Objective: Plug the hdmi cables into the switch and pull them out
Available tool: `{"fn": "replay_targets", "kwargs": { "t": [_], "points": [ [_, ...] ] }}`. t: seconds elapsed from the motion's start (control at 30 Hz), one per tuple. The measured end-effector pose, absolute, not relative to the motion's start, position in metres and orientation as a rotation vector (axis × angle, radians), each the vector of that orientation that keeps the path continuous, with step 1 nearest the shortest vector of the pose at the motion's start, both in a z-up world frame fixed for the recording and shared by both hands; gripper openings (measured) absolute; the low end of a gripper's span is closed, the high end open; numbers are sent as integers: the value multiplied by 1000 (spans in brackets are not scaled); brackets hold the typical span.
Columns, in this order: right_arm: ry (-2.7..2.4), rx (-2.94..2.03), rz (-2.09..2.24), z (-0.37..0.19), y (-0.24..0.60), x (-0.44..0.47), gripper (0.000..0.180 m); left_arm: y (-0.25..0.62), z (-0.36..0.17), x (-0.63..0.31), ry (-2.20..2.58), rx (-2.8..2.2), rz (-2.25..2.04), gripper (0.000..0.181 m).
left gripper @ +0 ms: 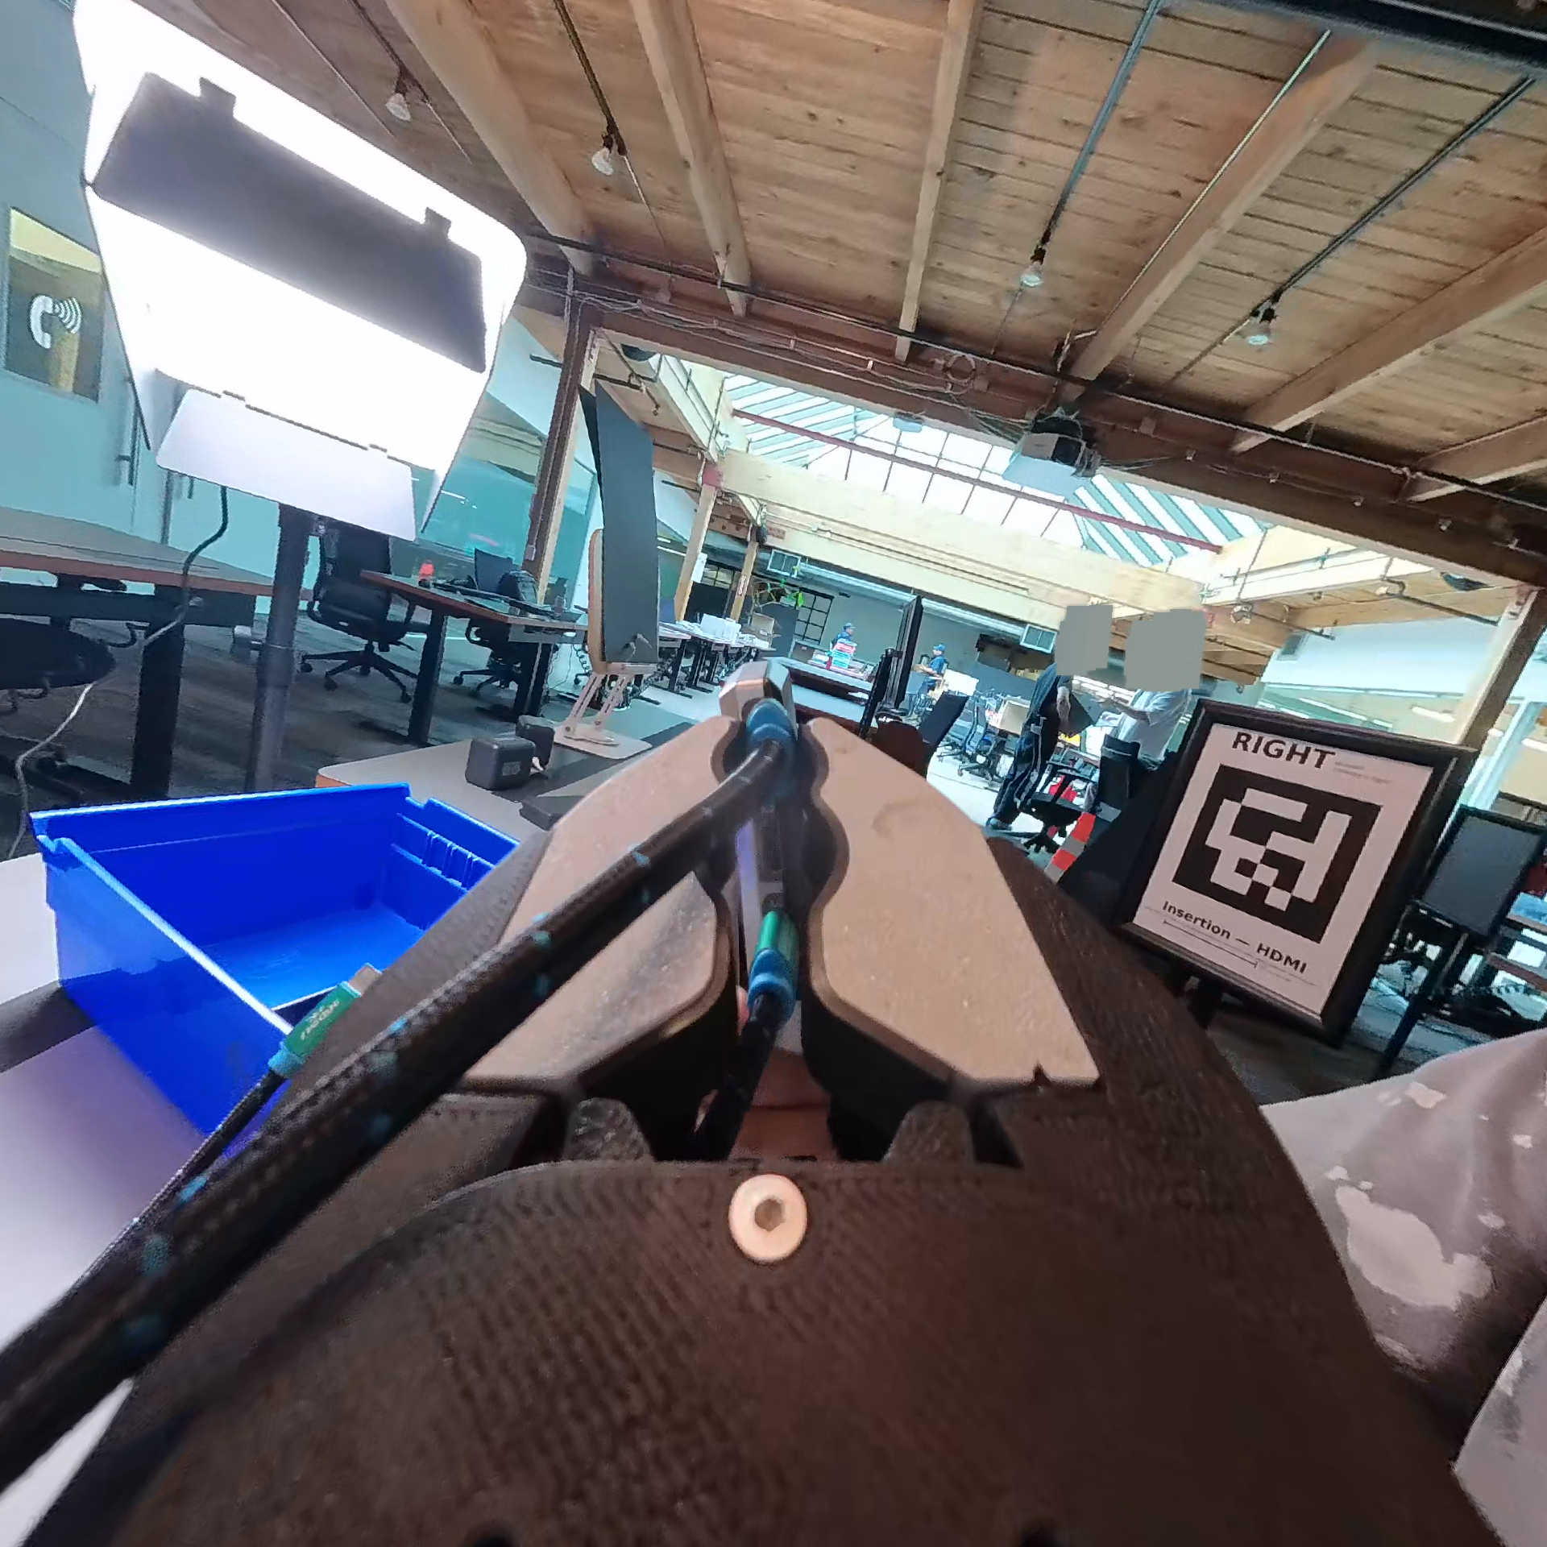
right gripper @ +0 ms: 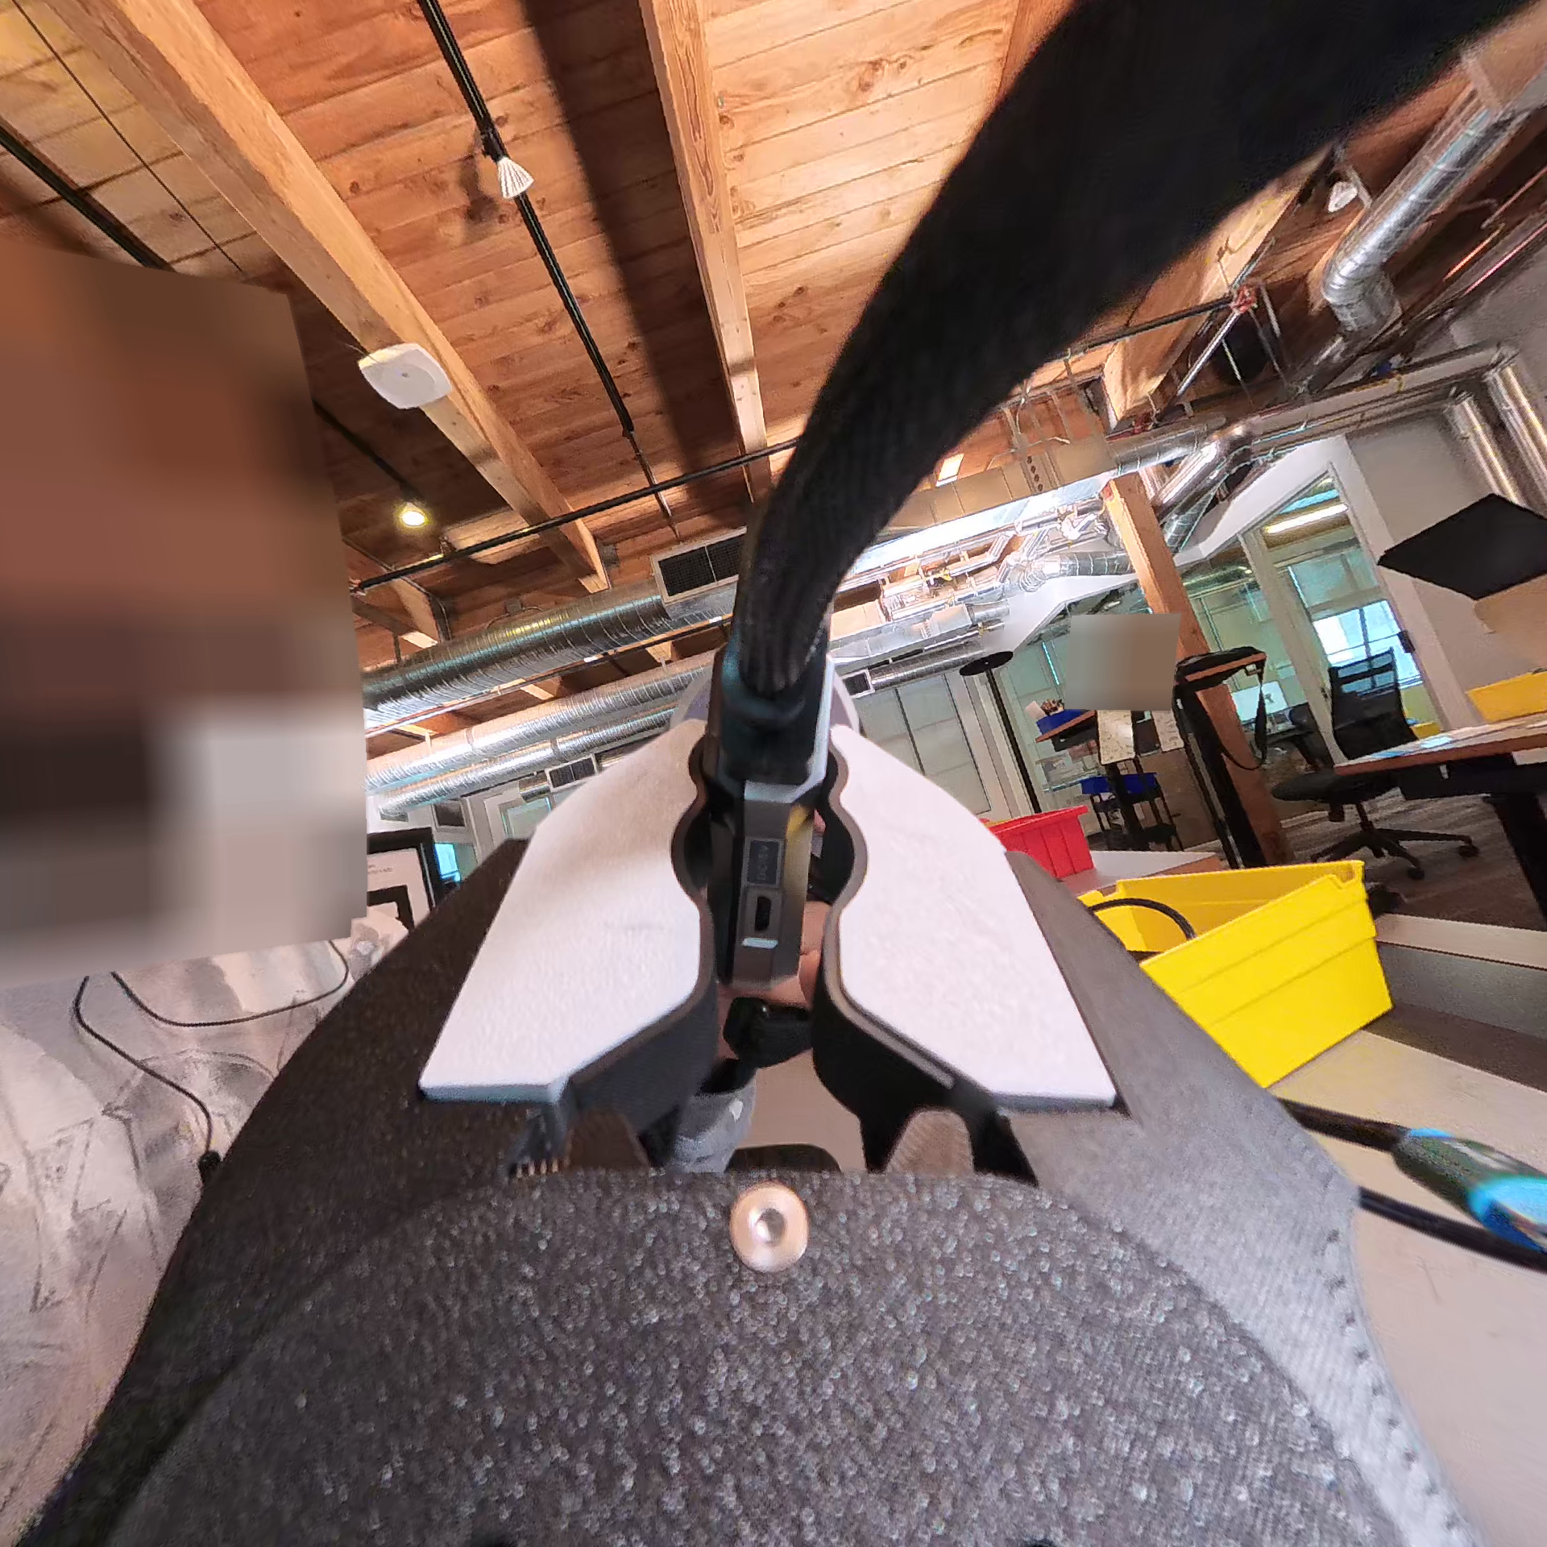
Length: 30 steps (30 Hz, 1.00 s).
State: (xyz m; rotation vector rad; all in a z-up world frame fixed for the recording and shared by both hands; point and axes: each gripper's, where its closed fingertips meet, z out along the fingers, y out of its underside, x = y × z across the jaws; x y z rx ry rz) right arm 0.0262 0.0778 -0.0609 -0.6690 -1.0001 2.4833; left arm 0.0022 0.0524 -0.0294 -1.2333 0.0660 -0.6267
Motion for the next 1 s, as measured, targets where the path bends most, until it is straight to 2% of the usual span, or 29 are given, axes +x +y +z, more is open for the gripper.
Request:
{"fn": "replay_targets", "kwargs": {
  "t": [0.03, 0.63, 1.0],
  "points": [
    [-1000, -666, 2486, -61, 77, 26, 21, 54, -31, 3, 65, -1244, -611, 12],
    [-1048, -681, 2515, -71, 76, 23, 22, 59, -42, 1, 79, -1369, -631, 12],
    [-1407, -771, 2323, -93, 57, 18, 23, 57, -54, 1, 117, -1491, -681, 13]
  ]
}}
